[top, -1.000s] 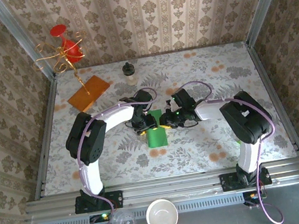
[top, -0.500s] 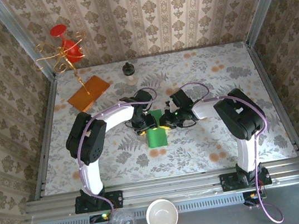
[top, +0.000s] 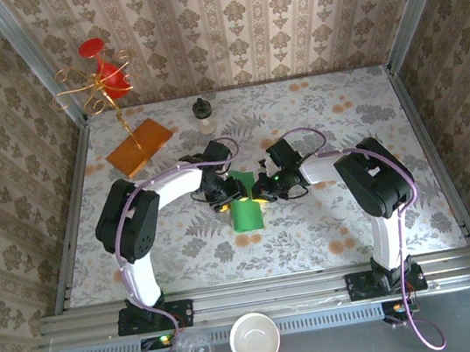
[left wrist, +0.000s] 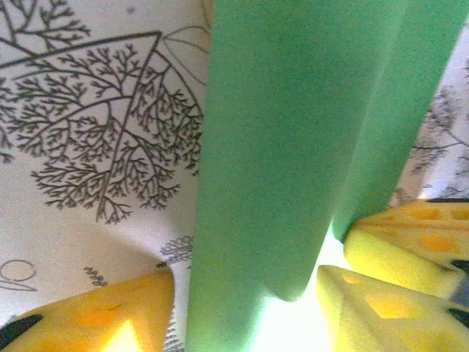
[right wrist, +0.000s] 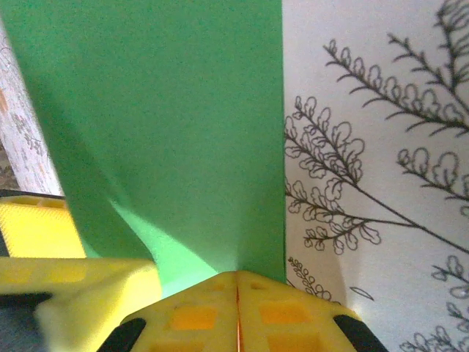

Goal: Fold a paper plane with a square sheet of paper (pick it up from the middle)
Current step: Hold the square sheet of paper at the center of the table, then first fold the square sheet of paper in half at the center of the table.

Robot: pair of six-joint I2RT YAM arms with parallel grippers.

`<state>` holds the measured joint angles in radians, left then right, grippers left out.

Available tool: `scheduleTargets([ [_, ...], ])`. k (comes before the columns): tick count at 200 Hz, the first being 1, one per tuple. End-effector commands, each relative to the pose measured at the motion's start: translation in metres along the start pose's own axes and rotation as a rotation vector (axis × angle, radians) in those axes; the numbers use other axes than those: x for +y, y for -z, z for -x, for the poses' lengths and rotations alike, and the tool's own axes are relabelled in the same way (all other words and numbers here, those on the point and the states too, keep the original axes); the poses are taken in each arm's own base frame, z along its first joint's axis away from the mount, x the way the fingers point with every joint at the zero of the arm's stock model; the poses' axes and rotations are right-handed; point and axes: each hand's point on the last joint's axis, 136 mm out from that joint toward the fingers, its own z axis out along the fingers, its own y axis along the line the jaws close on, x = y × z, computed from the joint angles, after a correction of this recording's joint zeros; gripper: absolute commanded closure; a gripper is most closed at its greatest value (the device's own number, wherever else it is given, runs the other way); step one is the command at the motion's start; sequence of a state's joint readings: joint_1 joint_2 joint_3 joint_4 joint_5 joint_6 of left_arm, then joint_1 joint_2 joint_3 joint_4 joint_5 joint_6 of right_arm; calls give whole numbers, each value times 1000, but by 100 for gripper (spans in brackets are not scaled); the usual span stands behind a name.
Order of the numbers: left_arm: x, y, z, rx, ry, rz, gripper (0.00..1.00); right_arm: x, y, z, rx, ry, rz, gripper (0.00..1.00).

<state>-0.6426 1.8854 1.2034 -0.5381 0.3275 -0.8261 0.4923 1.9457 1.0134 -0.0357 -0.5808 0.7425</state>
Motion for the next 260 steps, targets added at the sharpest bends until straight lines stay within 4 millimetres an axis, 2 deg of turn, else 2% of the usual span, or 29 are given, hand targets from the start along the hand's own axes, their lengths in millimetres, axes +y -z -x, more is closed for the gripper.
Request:
scheduleTargets([
  [1, -1, 24, 15, -69, 0, -38, 40, -100, -18, -48, 133, -128, -338, 90],
  [27, -1, 57, 23, -149, -7, -88, 39, -106, -21, -49, 146, -139, -357, 91],
  [39, -12, 67, 24, -178, -48, -143, 41, -107, -21, -48, 144, -138, -364, 91],
  [57, -33, 74, 22, -186, -102, -240, 50, -109, -20, -48, 147, -136, -375, 92],
  [77, -48, 65, 15, -136, -122, -314, 60, -110, -21, -49, 152, -135, -381, 92],
  [97, -57, 48, 8, -88, -145, -315, 67, -112, -23, -49, 157, -139, -385, 93],
  [149, -30, 12, 6, -21, -104, -210, 81, -116, -22, -52, 161, -149, -397, 94],
  [199, -43, -7, -6, 78, -156, -305, 87, -119, -22, -54, 168, -155, -407, 94],
  [233, -18, -19, -8, 101, -128, -235, 90, -124, -21, -57, 172, -166, -427, 94],
  [260, 4, -22, -7, 98, -102, -218, 90, -132, -19, -62, 187, -180, -462, 94],
])
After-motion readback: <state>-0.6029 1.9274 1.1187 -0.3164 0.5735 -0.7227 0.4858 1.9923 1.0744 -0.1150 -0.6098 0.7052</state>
